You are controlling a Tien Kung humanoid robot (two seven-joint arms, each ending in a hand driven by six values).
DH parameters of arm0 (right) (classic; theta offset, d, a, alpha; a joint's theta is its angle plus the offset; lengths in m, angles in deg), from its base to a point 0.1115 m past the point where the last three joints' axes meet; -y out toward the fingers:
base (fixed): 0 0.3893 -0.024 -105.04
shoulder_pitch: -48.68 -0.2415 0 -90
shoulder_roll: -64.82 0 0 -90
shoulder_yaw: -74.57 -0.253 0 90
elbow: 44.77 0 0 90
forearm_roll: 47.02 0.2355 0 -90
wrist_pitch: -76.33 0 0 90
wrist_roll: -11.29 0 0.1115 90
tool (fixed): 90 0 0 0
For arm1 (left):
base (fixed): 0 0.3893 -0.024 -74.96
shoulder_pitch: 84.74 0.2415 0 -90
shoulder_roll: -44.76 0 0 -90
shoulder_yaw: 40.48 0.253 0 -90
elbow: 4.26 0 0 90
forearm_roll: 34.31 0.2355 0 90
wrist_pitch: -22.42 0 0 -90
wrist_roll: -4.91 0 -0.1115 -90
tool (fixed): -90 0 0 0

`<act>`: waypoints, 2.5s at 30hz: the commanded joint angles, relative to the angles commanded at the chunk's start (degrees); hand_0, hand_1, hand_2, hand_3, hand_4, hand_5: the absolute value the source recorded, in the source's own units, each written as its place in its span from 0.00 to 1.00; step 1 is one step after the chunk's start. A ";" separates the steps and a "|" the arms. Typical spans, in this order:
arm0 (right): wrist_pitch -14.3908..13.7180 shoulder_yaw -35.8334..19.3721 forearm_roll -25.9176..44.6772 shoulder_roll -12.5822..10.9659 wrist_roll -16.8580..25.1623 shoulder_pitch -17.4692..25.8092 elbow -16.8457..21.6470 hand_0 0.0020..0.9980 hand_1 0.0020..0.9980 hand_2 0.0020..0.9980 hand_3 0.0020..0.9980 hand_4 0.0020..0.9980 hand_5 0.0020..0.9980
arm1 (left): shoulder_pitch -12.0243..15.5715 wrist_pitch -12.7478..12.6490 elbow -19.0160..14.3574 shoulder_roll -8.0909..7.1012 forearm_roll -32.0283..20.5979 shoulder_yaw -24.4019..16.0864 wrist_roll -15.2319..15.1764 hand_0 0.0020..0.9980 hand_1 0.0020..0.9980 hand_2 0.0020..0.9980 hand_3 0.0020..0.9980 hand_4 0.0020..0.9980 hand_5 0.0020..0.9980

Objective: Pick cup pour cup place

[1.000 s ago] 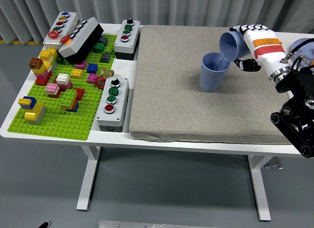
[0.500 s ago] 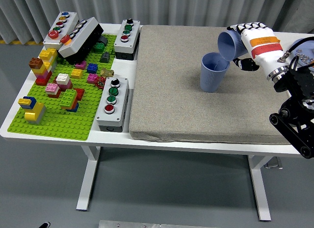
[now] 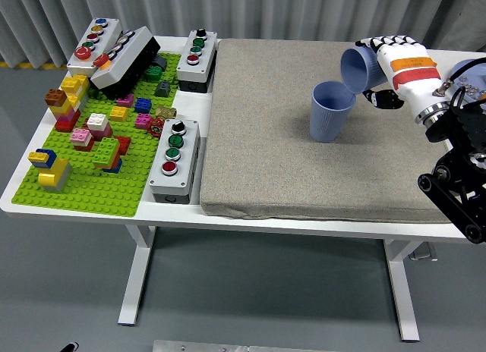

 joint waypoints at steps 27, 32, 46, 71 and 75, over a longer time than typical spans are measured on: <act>20.66 -25.15 62.34 2.19 2.99 5.17 -9.89 0.82 0.65 0.52 0.53 0.70 0.06 | 0.37 0.05 0.00 0.30 -0.23 0.55 0.12 0.81 0.76 0.81 0.75 0.53 1.00; 20.60 -25.56 73.98 3.03 3.09 6.63 -9.87 0.82 0.65 0.52 0.53 0.70 0.06 | 0.55 0.08 0.00 0.33 -0.25 0.71 0.12 0.81 0.76 0.81 0.75 0.53 1.00; 19.86 -24.16 81.67 4.43 8.44 10.84 -10.95 0.82 0.66 0.52 0.55 0.70 0.08 | 0.67 0.17 0.00 0.46 -0.25 1.21 0.07 0.81 0.76 0.81 0.75 0.53 1.00; 16.31 -17.62 76.79 5.40 17.23 11.76 -14.22 0.81 0.66 0.53 0.55 0.70 0.07 | 0.53 0.44 0.00 0.36 -0.95 2.72 -0.03 0.81 0.76 0.81 0.75 0.52 1.00; 16.10 -17.51 75.57 5.16 17.73 11.97 -14.30 0.81 0.66 0.53 0.55 0.70 0.07 | 0.53 0.43 0.00 0.38 -0.99 2.71 -0.04 0.81 0.76 0.81 0.75 0.52 1.00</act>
